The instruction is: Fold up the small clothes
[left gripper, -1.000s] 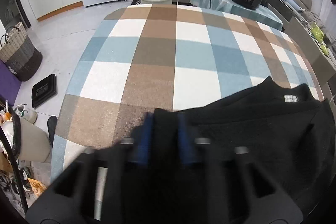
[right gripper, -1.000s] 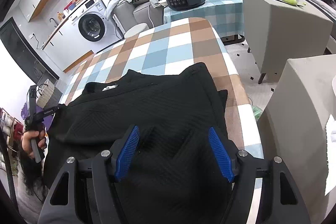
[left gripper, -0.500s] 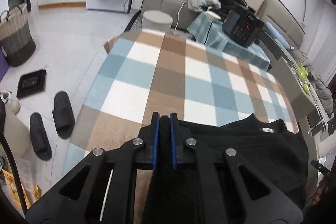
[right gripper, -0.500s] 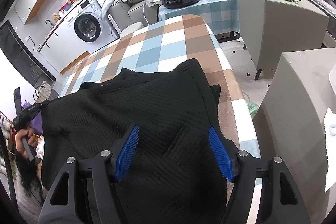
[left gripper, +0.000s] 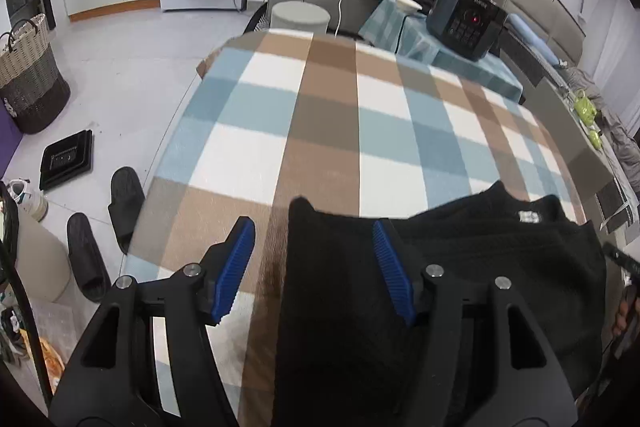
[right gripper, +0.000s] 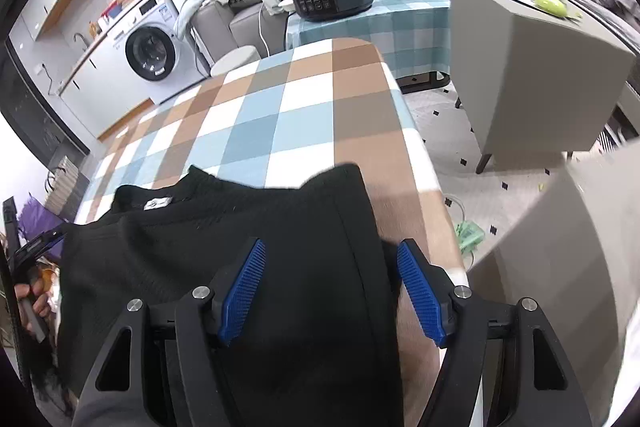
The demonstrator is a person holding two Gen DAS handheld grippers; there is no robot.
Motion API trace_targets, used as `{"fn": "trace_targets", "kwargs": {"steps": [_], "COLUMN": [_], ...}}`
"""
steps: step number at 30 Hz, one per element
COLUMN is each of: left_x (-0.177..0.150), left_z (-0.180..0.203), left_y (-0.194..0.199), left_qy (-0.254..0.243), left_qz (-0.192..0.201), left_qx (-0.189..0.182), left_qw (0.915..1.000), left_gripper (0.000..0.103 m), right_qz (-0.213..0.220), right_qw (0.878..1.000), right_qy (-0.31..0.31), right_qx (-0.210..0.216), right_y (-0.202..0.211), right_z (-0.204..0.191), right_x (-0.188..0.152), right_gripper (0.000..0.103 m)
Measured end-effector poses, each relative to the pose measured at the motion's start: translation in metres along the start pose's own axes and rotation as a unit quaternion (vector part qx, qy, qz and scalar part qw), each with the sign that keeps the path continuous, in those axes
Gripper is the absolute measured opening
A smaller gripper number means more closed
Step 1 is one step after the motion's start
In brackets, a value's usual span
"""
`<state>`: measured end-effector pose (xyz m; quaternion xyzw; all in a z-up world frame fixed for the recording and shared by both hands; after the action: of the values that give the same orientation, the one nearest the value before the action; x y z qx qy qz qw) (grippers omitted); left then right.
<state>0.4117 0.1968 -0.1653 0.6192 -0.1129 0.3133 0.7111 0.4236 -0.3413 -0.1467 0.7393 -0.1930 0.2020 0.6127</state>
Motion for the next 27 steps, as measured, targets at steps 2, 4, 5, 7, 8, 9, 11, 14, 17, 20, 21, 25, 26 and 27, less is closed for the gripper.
{"fn": "trace_targets", "kwargs": {"steps": [2,4,5,7,8,9,11,14,17,20,21,25,26,27], "left_x": [-0.004,-0.007,-0.008,-0.010,-0.011,-0.012,-0.014,-0.015,-0.015,-0.014,-0.014,-0.017,-0.017,-0.017], "left_z": [0.002,0.003,0.003,0.002,0.002,0.001,-0.001,-0.004,-0.006,-0.008,-0.009,-0.011,-0.012,-0.013], "left_y": [-0.002,-0.003,-0.003,-0.004,-0.004,-0.004,-0.005,-0.004,-0.003,-0.004,-0.005,-0.009,-0.011,-0.014], "left_qy": [-0.007,-0.011,-0.013,-0.015,-0.016,-0.015,-0.015,-0.012,-0.009,-0.005,-0.004,0.002,0.005,0.006], "left_qz": [-0.004,-0.006,-0.007,-0.011,-0.011,-0.012,-0.014,-0.015,-0.013,-0.014,-0.015,-0.023,-0.025,-0.027], "left_qx": [0.003,0.009,0.010,0.011,0.013,0.013,0.013,0.016,0.016,0.016,0.016,0.011,0.011,0.011], "left_qw": [1.0000,0.9999,0.9998,0.9998,0.9997,0.9997,0.9997,0.9997,0.9997,0.9998,0.9997,0.9997,0.9996,0.9996], "left_gripper": [0.059,0.059,0.059,0.059,0.059,0.059,0.059,0.059,0.059,0.059,0.059,0.059,0.059,0.059], "right_qz": [-0.011,-0.028,-0.027,-0.040,-0.043,-0.041,-0.033,0.044,0.110,0.084,0.074,0.051,0.049,0.048], "right_qw": [1.000,0.999,0.998,0.996,0.994,0.993,0.991,0.993,0.994,0.996,0.997,0.998,0.998,0.998], "right_qy": [0.010,0.026,0.041,0.065,0.083,0.095,0.113,0.100,0.018,-0.019,-0.023,-0.034,-0.034,-0.034], "right_qx": [-0.013,-0.021,-0.025,-0.041,-0.049,-0.056,-0.063,-0.039,0.017,0.019,0.019,0.025,0.025,0.028], "right_y": [-0.015,-0.029,-0.034,-0.043,-0.046,-0.048,-0.045,-0.013,0.021,0.009,0.003,-0.009,-0.011,-0.011], "right_z": [-0.001,-0.004,-0.007,-0.011,-0.014,-0.015,-0.017,-0.016,0.003,0.019,0.021,0.023,0.023,0.022], "right_x": [0.010,0.014,0.017,0.017,0.017,0.016,0.016,0.025,0.036,0.036,0.035,0.031,0.030,0.029], "right_gripper": [0.070,0.069,0.069,0.065,0.053,0.036,0.017,0.006,0.006,0.006,0.006,0.006,0.006,0.006]}}
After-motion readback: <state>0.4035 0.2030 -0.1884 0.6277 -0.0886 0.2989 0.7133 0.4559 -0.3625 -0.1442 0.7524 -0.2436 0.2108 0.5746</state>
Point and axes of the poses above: each gripper's, at about its wrist camera, not at the fingertips, and y roughly against the way its jaws point, z to its right, x to its top, the point moved 8 cm from there along -y, roughly the way its jaws point, and after that the axes turned 1 degree about -z, right-handed, at the moved point
